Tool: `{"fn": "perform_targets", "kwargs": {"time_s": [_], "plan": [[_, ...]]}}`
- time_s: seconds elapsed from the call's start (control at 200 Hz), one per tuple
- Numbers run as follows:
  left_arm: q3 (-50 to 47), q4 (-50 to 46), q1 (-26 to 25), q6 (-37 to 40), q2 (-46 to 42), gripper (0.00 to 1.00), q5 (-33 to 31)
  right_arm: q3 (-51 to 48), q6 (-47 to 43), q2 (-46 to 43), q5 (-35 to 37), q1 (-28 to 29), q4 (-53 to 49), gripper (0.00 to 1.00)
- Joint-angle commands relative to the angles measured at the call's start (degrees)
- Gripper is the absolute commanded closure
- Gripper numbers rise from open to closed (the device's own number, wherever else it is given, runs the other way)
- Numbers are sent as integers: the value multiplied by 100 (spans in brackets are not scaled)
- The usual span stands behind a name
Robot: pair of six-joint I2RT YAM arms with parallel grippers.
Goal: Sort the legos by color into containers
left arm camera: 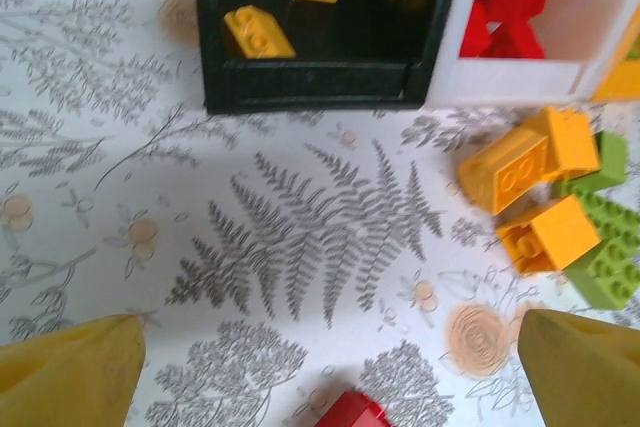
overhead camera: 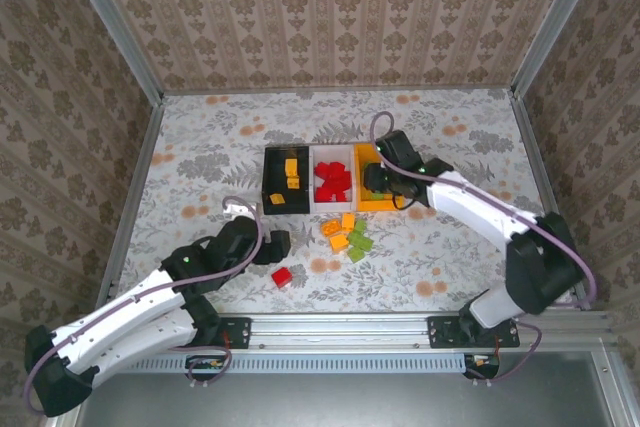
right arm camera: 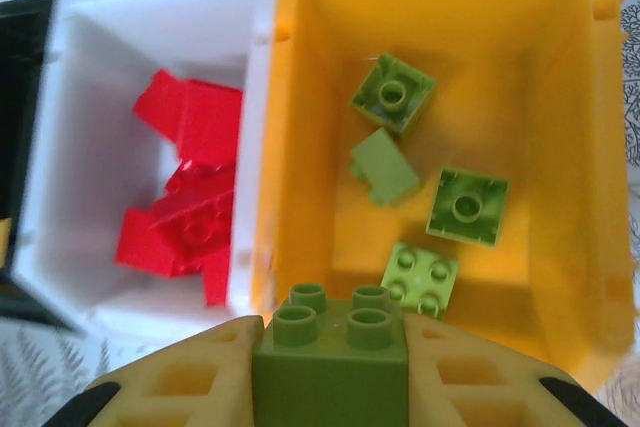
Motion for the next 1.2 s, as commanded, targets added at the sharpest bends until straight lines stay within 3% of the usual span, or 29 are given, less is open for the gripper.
{"fn": "perform_targets", "kwargs": {"time_s": [0.0,0.105,0.205,0.295,0.57,0.855,0.98,1.195], "plan": [[46,-489,29,-268,-9,3,160,454,13,578,249,-124,-361,66],[-17,-524,28,-283,16,4,311,813,33,946,296,-153,-412,61],[-14,-562,13,-247,129,4,472,1065,37,1116,271,-153,-518,37],[12,-597,-6,-230,313,4,637,1040,40,976,250,-153,-457,30],[4,-438,-555,-467,1037,4,895,165,155,38,110,-58,-101,28],[-38,507,-842,-618,2324,12,1258,-650,252,-744,151,-48,-44,28],[-43,460,-868,-562,2697,20,1261,-849,283,-1103,224,-47,-49,27],[-10,495,-996,-497,3027,44,1193,-952,301,-1379,347,-69,-92,27]]}}
